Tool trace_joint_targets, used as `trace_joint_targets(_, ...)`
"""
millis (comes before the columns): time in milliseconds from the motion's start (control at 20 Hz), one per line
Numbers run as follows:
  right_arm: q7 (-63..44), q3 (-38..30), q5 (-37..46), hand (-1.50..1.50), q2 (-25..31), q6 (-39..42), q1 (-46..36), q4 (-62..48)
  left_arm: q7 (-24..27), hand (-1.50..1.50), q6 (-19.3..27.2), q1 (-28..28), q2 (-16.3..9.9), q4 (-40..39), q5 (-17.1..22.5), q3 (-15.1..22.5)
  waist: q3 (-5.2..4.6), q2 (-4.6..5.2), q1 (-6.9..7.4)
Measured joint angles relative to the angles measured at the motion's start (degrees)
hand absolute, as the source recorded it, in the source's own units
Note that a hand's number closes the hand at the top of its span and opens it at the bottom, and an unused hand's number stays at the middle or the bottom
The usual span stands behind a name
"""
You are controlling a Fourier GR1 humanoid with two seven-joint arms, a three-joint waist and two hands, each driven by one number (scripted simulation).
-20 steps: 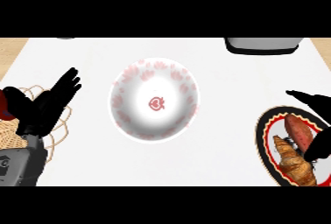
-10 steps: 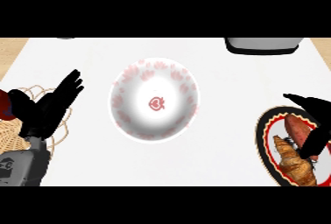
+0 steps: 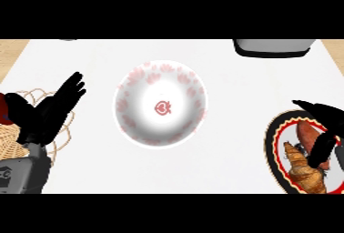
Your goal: Pick the sweet potato from the plate and place it in the bowl
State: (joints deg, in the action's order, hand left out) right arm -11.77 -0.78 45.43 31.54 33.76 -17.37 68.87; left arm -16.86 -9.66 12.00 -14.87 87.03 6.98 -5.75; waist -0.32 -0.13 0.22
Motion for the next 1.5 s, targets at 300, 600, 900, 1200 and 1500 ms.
trace_joint_targets(300,4.84,0.12,3.00,1.50,-0.59,-4.17,-1.72,-6.09,-1.02,0.00,-0.38,0.52,0.18,0.48,-0.15,-0.44,-0.40,-0.13,0.13)
trace_joint_targets(600,8.46,-0.10,5.37,1.50,-1.00,-8.23,-2.59,-7.94,0.64,0.00,-1.59,0.62,-0.02,-1.47,-0.42,-1.24,-0.46,-0.13,-0.02)
trace_joint_targets(900,11.97,-0.90,6.48,1.50,-0.59,-9.25,-3.91,-9.38,0.78,0.00,-1.74,1.29,0.26,-2.34,-0.92,-1.63,-0.33,-0.08,-0.14)
trace_joint_targets(1200,12.92,-1.82,6.16,1.50,-1.27,-8.33,-2.55,-5.04,0.28,0.00,-1.58,0.91,0.88,-1.56,-1.34,-1.83,0.14,0.03,-0.21)
trace_joint_targets(1500,-3.60,-0.89,8.03,1.50,-12.55,-13.34,7.10,9.56,0.14,0.00,-0.85,-1.13,0.09,-1.28,-1.52,-3.31,-0.32,-1.55,-3.68)
